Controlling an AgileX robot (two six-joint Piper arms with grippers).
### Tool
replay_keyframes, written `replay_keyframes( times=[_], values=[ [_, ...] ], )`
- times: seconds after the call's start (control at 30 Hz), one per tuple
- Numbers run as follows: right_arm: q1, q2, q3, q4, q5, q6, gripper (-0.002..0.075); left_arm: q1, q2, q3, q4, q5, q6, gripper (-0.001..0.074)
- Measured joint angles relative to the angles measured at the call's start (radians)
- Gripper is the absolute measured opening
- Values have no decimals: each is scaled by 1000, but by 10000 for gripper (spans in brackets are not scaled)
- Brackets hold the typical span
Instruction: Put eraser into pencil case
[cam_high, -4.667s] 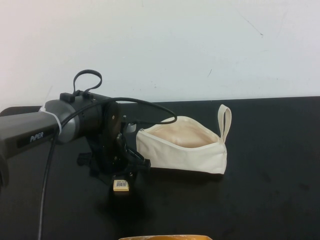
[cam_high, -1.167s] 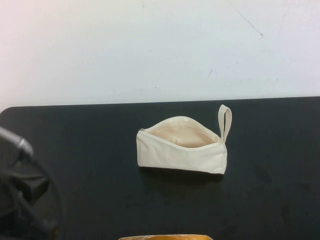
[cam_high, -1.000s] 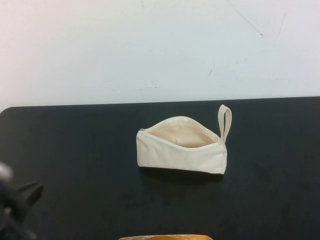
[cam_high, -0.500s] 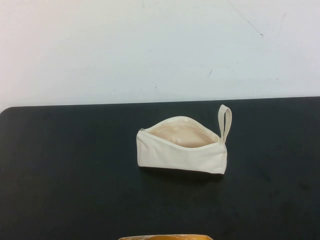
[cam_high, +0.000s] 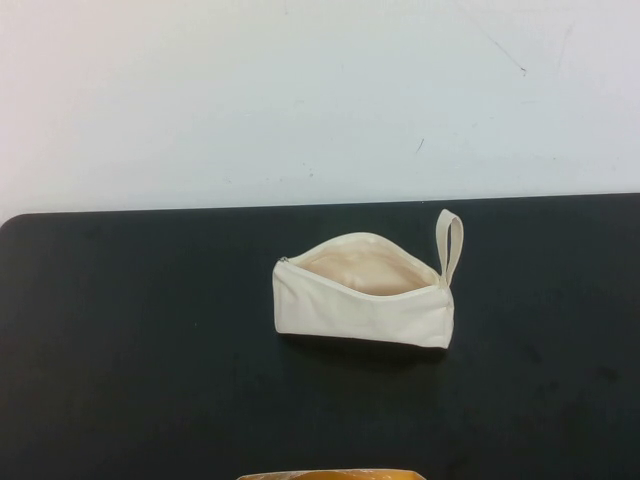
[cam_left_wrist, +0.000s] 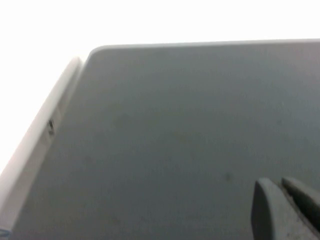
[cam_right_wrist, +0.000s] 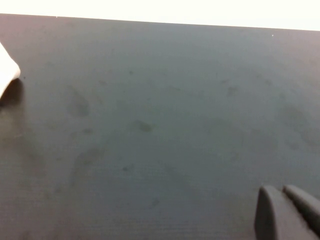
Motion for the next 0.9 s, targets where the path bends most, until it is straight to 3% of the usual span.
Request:
replay_keyframes(
  times=[0.9],
  values=[
    [0,0,0,0,0,0,-1,0,0,-3,-42,38,17,-1]
  ],
)
